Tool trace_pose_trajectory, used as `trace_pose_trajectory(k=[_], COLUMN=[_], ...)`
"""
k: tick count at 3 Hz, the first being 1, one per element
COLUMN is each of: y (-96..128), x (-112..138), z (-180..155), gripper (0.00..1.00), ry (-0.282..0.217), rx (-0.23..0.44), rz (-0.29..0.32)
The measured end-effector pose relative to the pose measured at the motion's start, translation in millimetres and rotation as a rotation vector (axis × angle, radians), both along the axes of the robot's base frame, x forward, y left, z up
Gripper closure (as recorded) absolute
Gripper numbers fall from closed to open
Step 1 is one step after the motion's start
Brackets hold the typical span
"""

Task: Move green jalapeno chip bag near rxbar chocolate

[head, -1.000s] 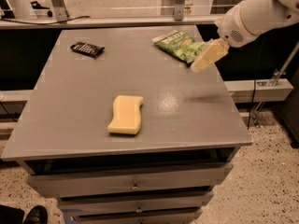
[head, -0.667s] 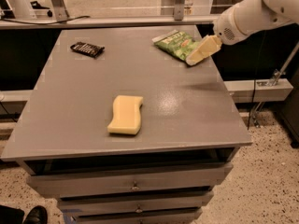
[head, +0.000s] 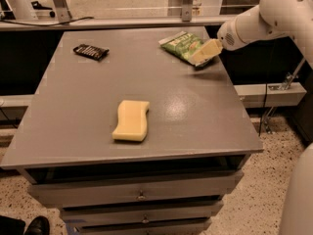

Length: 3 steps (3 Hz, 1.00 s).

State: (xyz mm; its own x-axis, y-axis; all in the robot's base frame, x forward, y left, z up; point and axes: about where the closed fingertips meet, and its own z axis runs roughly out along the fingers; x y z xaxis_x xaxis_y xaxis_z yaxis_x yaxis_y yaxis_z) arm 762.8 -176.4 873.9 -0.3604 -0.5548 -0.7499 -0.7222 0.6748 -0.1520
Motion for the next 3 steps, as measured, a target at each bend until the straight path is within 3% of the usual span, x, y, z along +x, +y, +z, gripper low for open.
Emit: trace_pose_trajectory(k=[1,3], y=[2.8,14.4], x=[12.0,14.2], z=[-17.5,-29.1], gripper=[0.18,0.64], ry=[0.024,0.021], rx=[0.009,0.020], rz=[-0.011,0.023])
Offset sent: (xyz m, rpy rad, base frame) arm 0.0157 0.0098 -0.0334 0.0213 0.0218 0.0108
